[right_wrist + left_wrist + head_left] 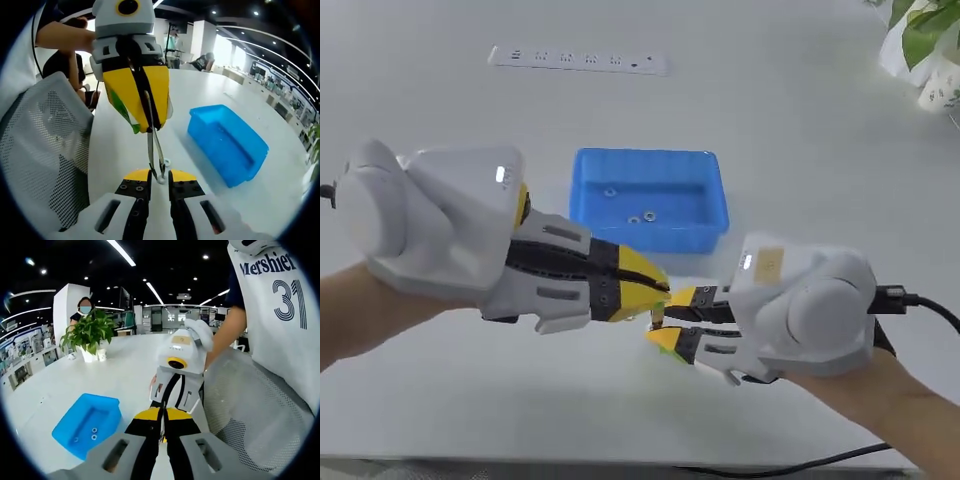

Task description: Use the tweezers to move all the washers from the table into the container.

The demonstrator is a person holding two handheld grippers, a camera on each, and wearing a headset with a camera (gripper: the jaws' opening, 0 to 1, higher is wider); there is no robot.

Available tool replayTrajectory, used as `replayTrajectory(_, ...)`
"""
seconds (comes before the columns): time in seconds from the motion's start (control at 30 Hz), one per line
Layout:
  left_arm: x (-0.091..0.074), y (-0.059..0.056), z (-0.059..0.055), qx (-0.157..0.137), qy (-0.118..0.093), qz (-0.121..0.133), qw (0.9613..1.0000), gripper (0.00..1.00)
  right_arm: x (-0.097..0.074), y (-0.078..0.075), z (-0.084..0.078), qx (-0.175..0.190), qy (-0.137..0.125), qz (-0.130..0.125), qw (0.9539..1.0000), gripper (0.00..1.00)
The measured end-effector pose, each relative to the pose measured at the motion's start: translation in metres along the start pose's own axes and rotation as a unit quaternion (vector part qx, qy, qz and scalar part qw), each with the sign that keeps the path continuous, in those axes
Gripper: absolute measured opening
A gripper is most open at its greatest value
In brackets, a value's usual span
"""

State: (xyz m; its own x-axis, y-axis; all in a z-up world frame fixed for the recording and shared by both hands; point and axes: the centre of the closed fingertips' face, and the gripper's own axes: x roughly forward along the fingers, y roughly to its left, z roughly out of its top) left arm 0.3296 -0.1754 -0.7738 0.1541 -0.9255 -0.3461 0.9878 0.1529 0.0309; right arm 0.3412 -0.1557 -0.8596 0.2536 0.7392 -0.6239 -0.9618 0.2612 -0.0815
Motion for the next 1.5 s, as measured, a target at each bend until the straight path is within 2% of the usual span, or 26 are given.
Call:
replayTrajectory(0.47, 0.0031, -0.0003, -0.0061, -0.006, 0.008, -0.005, 0.9999, 0.05, 0.0057, 0.003, -0.0048, 0.009, 0.002, 0.013, 0.9999, 0.14)
replayTrajectory(1.0, 0.006, -0.0008, -0.008, -0.015, 0.004, -0.009, 0.9998, 0.05, 0.0082, 0.003, -0.0081, 0.019, 0.004, 0.014, 0.9997, 0.14)
replayTrajectory(1.1, 0.0066, -0.0024, -0.008, -0.017, 0.004, -0.011, 0.9998, 0.05, 0.0087, 0.0074, -0.0081, 0.005, 0.004, 0.026, 0.9996, 0.11)
replayTrajectory(1.13, 0.0065, -0.0028, -0.008, -0.017, 0.004, -0.011, 0.9998, 0.05, 0.0087, 0.0067, -0.0085, 0.001, 0.004, 0.022, 0.9997, 0.11)
replayTrajectory(1.5, 0.0045, -0.0031, -0.0091, -0.017, 0.008, -0.009, 0.9998, 0.05, 0.0094, 0.0076, -0.0082, -0.002, 0.01, 0.032, 0.9994, 0.1)
